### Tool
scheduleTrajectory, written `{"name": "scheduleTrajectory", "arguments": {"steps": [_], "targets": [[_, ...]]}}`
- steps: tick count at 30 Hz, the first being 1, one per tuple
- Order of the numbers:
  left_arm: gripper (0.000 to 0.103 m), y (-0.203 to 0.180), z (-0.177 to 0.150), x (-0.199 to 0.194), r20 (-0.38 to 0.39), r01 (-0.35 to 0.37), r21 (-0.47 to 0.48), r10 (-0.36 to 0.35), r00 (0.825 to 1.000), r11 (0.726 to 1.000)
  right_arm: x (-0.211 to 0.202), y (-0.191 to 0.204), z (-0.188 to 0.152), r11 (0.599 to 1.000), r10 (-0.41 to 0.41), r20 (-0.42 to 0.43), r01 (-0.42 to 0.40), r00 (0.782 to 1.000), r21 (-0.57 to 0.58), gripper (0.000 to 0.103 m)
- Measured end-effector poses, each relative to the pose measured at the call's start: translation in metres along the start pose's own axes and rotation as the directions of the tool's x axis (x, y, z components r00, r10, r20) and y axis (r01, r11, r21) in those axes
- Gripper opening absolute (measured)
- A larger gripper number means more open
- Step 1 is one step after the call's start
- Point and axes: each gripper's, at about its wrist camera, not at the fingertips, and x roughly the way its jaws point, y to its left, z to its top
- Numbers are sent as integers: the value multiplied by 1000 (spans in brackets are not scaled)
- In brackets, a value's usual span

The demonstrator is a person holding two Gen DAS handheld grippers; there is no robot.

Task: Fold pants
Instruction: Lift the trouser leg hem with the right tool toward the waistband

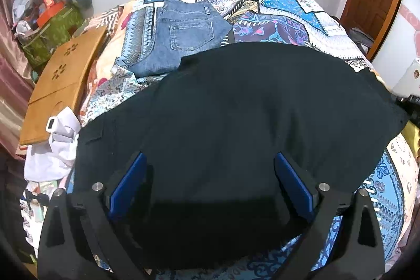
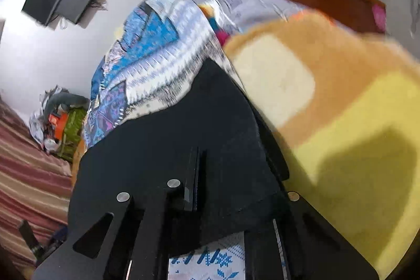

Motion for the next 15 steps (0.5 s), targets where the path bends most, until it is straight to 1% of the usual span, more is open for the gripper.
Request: {"name": "scheduleTrajectory", "arguments": {"steps": [2, 4, 6, 9, 11, 15], "targets": [[99, 0, 0, -3, 13, -22, 8, 21, 1000, 1000, -9, 13, 9, 999, -9, 38, 11, 999, -53, 8], [99, 1, -1, -9, 30, -35, 13, 34, 999, 999, -21, 28, 19, 996, 6, 69, 1, 998, -93, 8], [99, 3, -1, -15, 44, -31, 8, 31, 999, 999, -37, 47, 29, 991, 37, 102, -23, 994, -134, 8], [99, 13, -4, -27, 68, -8, -15, 9, 998, 1000, -54, 75, 40, 980, 77, 140, -49, 987, -192, 8], [99, 20, -5, -36, 86, -5, -29, 8, 996, 1000, -64, 102, 46, 969, 115, 164, -74, 980, -236, 8], [99, 37, -12, -51, 118, 2, -67, 6, 993, 998, -72, 155, 49, 941, 186, 181, -122, 966, -317, 8]]}}
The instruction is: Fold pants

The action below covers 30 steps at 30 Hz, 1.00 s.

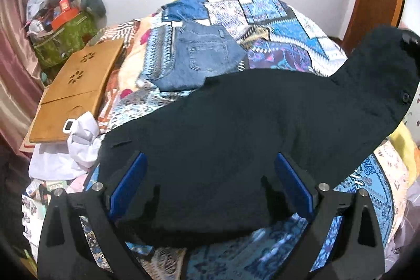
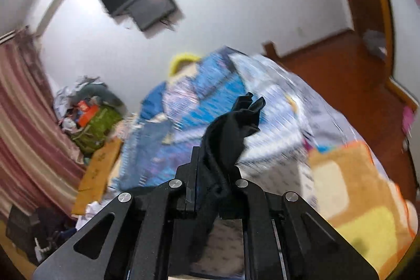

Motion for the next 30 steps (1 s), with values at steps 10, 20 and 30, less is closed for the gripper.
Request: {"name": "scheduleTrajectory", "arguments": {"steps": [10, 20, 30], "targets": [[99, 45, -11, -40, 54, 24, -79, -20, 998, 997, 66, 112, -30, 977, 165, -129, -180, 978, -115, 8], [99, 67, -33, -48, 24, 27, -136, -24, 999, 990, 140, 168, -151, 932, 122, -491, -269, 862, -241, 13], [99, 54, -16, -39, 19, 60, -139, -58, 998, 988, 129, 185, -162, 883, 134, -615, -375, 777, -281, 58]]}}
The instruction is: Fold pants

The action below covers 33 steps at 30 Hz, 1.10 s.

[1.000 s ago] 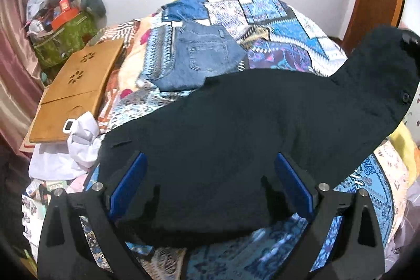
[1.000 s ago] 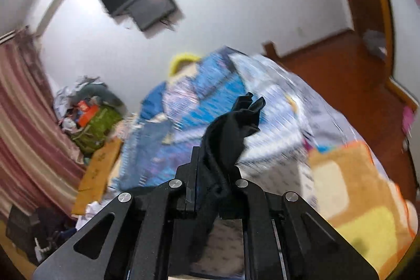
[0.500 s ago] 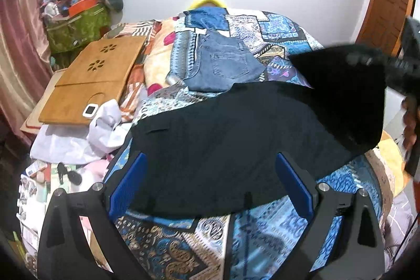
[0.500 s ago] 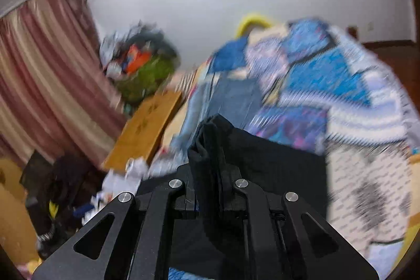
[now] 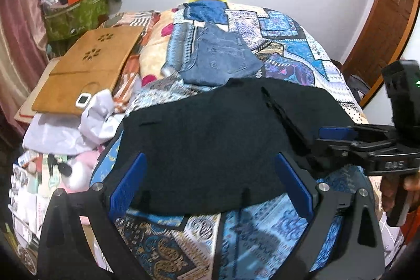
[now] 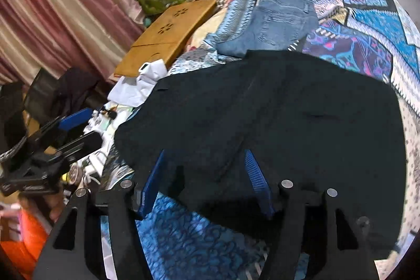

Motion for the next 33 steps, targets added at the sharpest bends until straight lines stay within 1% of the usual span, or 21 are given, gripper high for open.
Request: {"name": "scheduleTrajectory", "arguments": {"steps": [1, 4, 5, 8, 9, 13, 15, 18, 21, 23, 26, 28, 29, 30, 31, 33], "targets": [[99, -6, 5, 1, 8, 2, 14, -2, 1000, 1000, -7, -1, 1, 1000, -5, 17, 6, 1000, -12, 58], [99, -19, 20, 5, 19, 12, 44, -13, 1000, 999, -32, -9, 4, 998, -59, 81, 62, 995, -33, 59], [99, -25, 27, 7, 21, 17, 57, -18, 1000, 998, -42, -16, 6, 996, -84, 107, 88, 991, -35, 61], [99, -41, 45, 16, 31, 34, 94, -37, 999, 995, -62, -32, 9, 985, -159, 166, 168, 973, -38, 71], [99, -46, 50, 19, 33, 36, 105, -40, 999, 994, -68, -40, 10, 979, -192, 184, 202, 964, -39, 71], [99, -73, 73, 40, 32, 59, 155, -64, 997, 986, -79, -67, 18, 964, -254, 199, 263, 946, -21, 71], [99, -84, 80, 53, 19, 73, 165, -77, 997, 984, -80, -81, 20, 962, -267, 194, 274, 944, -9, 71], [99, -99, 91, 79, -13, 89, 183, -88, 996, 979, -72, -102, 25, 961, -272, 160, 275, 949, 8, 71], [99, -110, 96, 108, -62, 104, 195, -93, 994, 975, -63, -114, 27, 961, -273, 133, 276, 953, 0, 71], [99, -117, 96, 131, -104, 103, 206, -83, 991, 973, -49, -122, 27, 961, -275, 108, 278, 956, -15, 71], [99, -125, 91, 156, -161, 84, 244, -45, 986, 966, -32, -133, 25, 961, -274, 65, 276, 960, -27, 71], [99, -129, 84, 172, -200, 66, 283, -9, 980, 957, -19, -142, 21, 965, -259, 20, 260, 966, -19, 71], [99, -130, 80, 178, -218, 67, 297, -1, 976, 953, -11, -146, 17, 969, -248, -17, 248, 969, -16, 71], [100, -129, 77, 180, -221, 70, 302, -2, 975, 951, -8, -149, 13, 972, -236, -24, 236, 971, -16, 72], [100, -128, 75, 180, -211, 73, 307, -7, 978, 949, -10, -150, 11, 973, -230, -11, 230, 973, -12, 72], [101, -126, 74, 178, -211, 73, 317, -5, 978, 946, -15, -148, 7, 973, -232, -17, 232, 973, -14, 73]]}}
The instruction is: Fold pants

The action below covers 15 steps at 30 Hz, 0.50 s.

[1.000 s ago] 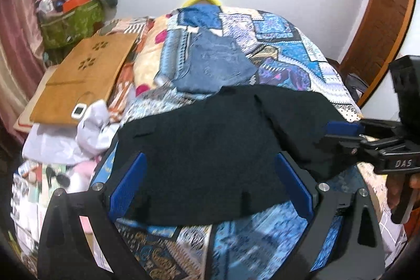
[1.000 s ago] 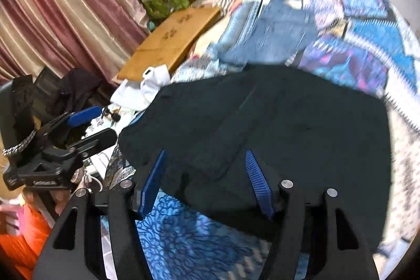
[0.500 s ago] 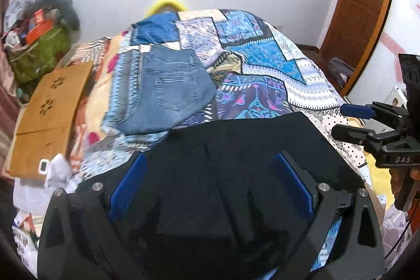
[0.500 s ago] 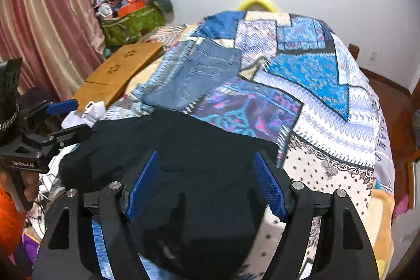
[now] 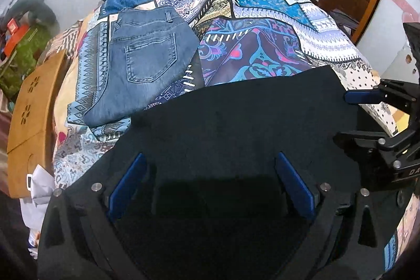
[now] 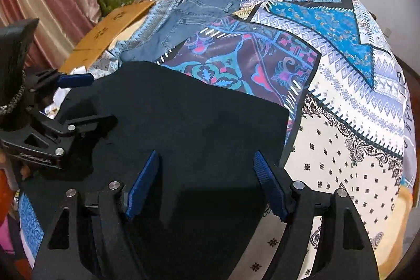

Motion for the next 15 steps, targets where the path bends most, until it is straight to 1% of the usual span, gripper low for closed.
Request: {"name": "scheduleTrajectory", "arguments": {"steps": [2, 5, 10, 13, 15], "targets": [[101, 1, -3, -1, -4, -1, -7, 1, 1000, 1000, -6, 3, -7, 1000, -22, 1, 22, 1000, -6, 74], [101, 3, -12, -9, -1, -16, -13, 16, 1000, 1000, -12, 5, -19, 999, -49, 2, 49, 999, -3, 79], [101, 3, -32, -27, 14, -52, -3, 52, 999, 999, -24, 3, -31, 998, -58, -9, 58, 998, 29, 79], [101, 3, -44, -38, 24, -89, 7, 88, 996, 996, -33, 7, -34, 996, -88, -19, 89, 996, 12, 79], [101, 3, -50, -45, 28, -95, 9, 94, 995, 995, -44, 13, -36, 993, -114, -6, 114, 993, -6, 79]]}}
